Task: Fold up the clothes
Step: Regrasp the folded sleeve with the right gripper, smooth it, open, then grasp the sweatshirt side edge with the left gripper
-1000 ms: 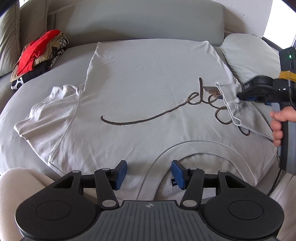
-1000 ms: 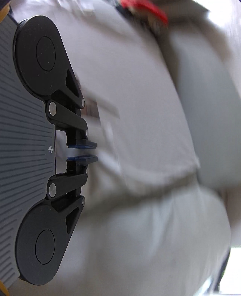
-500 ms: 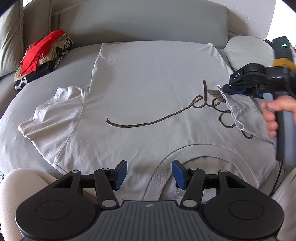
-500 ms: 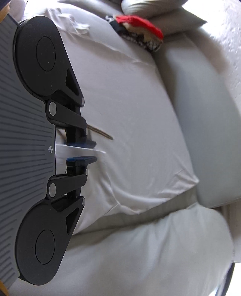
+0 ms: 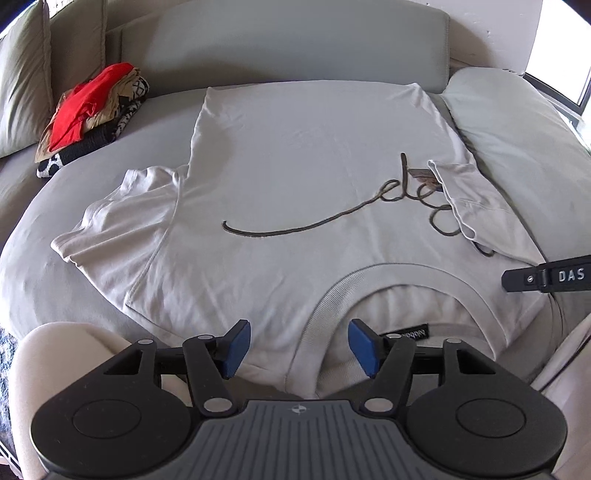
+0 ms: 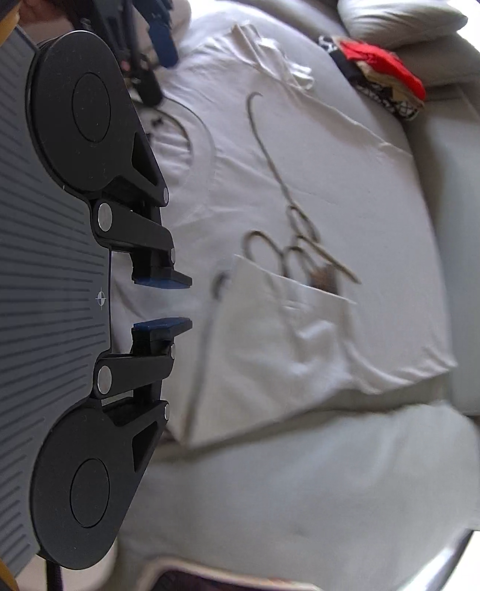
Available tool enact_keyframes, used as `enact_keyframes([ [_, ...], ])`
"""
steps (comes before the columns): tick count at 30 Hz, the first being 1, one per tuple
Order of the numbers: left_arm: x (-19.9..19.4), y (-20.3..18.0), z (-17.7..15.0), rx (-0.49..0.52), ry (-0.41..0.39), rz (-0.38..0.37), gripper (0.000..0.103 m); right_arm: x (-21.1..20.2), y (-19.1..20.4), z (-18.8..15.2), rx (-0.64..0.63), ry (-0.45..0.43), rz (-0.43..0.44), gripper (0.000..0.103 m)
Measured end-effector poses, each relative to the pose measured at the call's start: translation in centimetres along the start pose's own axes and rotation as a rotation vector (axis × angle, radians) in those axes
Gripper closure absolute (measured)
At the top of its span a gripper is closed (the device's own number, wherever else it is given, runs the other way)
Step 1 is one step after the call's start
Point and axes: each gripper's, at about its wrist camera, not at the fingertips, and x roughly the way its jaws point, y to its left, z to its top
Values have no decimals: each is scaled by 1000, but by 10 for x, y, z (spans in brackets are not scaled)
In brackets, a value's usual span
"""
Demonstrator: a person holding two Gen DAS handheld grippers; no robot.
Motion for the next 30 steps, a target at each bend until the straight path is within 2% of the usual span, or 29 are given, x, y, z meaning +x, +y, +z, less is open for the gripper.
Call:
enact_keyframes([
  [4,-5,1,-1,-4,-11,-6,42,1,15,12,-33,-33,-63,79],
  [10,-4,8,3,-11,-32,32,41,28,25,20,-57,-2,-75,79],
  [12,1,11,4,-17,-31,46,41,35,29,18,-72,18,-74,76],
  [15,11,12,2,-23,-5,50,42,33,34,9,-116,16,-88,76],
  [18,20,13,-5,-36,39,14,41,23,31,-5,-120,19,-83,76],
  [21,17,13,-8,-28,54,-12,42,9,29,-19,-110,55,-51,75],
  [24,7,25,-6,-67,73,-79,43,-1,31,-28,-90,144,42,69],
  [27,-11,48,3,-138,24,-116,42,-13,36,-22,-69,99,84,60],
  [28,-17,64,7,-191,3,-125,42,-17,38,-18,-60,75,102,55],
  [30,-27,101,13,-331,-39,-144,41,-21,42,-11,-31,41,169,52],
])
